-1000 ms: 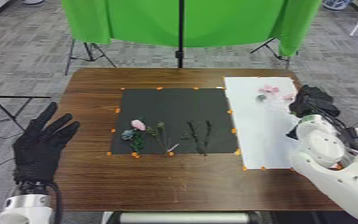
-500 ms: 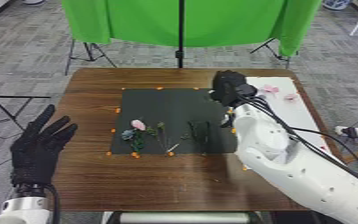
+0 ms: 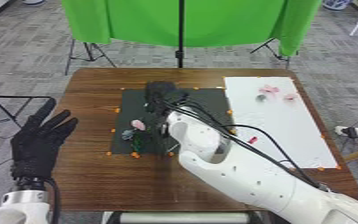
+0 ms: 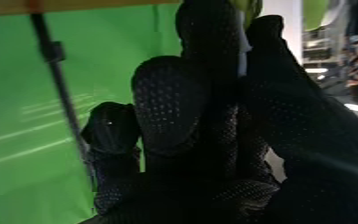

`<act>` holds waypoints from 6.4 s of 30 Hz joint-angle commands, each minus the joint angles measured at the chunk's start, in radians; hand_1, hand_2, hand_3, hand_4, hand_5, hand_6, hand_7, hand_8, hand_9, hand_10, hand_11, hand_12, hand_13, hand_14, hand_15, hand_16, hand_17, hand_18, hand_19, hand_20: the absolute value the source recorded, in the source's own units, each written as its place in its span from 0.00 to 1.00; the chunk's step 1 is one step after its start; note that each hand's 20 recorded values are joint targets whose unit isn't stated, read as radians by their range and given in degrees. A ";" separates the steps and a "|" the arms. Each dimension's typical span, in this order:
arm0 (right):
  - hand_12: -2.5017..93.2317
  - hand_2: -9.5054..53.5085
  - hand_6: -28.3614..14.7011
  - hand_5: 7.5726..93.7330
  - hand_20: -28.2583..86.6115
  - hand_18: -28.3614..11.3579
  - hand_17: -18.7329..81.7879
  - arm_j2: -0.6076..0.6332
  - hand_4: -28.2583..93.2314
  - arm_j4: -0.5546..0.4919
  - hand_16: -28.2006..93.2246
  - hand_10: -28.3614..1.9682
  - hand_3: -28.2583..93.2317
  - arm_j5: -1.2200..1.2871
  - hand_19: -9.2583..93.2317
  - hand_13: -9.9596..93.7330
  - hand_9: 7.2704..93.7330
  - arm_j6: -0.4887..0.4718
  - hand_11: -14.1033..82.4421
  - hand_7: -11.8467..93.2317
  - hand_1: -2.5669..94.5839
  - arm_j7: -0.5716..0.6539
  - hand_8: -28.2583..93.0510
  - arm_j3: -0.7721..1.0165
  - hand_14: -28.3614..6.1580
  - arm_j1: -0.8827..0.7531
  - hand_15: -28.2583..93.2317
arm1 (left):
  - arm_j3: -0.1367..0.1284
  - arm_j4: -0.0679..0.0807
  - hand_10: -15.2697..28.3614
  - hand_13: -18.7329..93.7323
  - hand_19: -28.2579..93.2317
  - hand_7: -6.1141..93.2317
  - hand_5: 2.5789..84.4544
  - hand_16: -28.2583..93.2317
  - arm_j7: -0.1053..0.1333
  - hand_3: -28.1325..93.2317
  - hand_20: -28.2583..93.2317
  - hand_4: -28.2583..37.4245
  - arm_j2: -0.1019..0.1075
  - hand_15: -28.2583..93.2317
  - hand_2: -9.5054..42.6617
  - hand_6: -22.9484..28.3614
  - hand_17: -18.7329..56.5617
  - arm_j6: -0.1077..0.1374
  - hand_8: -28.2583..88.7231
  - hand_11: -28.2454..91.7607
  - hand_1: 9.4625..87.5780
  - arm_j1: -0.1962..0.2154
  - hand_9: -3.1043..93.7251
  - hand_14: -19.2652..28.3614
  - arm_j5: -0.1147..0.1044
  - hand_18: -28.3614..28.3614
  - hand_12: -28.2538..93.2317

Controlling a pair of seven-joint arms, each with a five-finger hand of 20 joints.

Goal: Arrange flowers

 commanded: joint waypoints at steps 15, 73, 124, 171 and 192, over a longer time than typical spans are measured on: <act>0.31 0.00 0.71 0.82 0.74 0.16 0.48 -0.050 0.00 0.037 0.38 0.66 0.80 -0.121 1.00 0.78 0.91 -0.149 0.43 0.28 0.51 -0.005 0.22 -0.002 0.61 -0.035 0.84 | 0.007 0.015 0.77 0.38 0.65 0.21 0.35 0.18 -0.056 0.86 0.40 0.00 -0.009 0.63 0.32 0.55 0.12 -0.021 0.15 0.42 0.13 -0.037 0.37 0.94 0.020 0.92 0.33; 0.17 0.00 0.72 0.58 0.75 0.16 0.39 0.427 0.00 0.140 0.31 0.40 0.90 0.311 0.99 0.60 0.62 -0.063 0.36 0.30 0.36 0.302 0.11 0.200 0.45 0.043 0.85 | 0.034 0.006 0.77 0.39 0.66 0.21 0.36 0.18 -0.013 0.87 0.45 0.00 -0.012 0.63 0.32 0.55 0.14 -0.006 0.15 0.42 0.14 0.004 0.37 0.94 0.003 0.93 0.33; 0.38 0.00 0.72 0.92 0.76 0.16 0.51 0.106 0.00 -0.161 0.44 0.75 0.82 -0.018 1.00 0.84 1.00 -0.160 0.33 0.32 0.61 -0.122 0.26 0.271 0.72 -0.208 0.79 | 0.024 0.013 0.77 0.39 0.66 0.21 0.36 0.18 -0.052 0.87 0.45 0.00 -0.030 0.64 0.32 0.56 0.14 -0.020 0.15 0.43 0.14 -0.014 0.37 0.95 0.013 0.93 0.33; 0.27 0.00 0.72 0.69 0.74 0.17 0.42 0.296 0.00 -0.244 0.35 0.60 0.87 0.084 1.00 0.69 0.80 -0.087 0.45 0.28 0.46 0.042 0.12 0.385 0.55 -0.183 0.86 | 0.099 0.038 0.77 0.39 0.66 0.20 0.36 0.17 -0.005 0.87 0.45 0.00 0.001 0.64 0.32 0.56 0.14 -0.023 0.15 0.43 0.14 -0.030 0.37 0.95 -0.008 0.93 0.33; 0.17 0.00 0.71 0.52 0.72 0.19 0.37 0.550 0.00 0.158 0.30 0.39 0.91 0.317 0.97 0.56 0.54 -0.047 0.34 0.30 0.40 0.329 0.11 0.248 0.45 0.112 0.83 | 0.150 0.050 0.77 0.38 0.66 0.20 0.36 0.18 -0.029 0.87 0.45 0.00 -0.013 0.64 0.32 0.56 0.14 -0.035 0.15 0.42 0.14 -0.082 0.37 0.94 0.007 0.93 0.33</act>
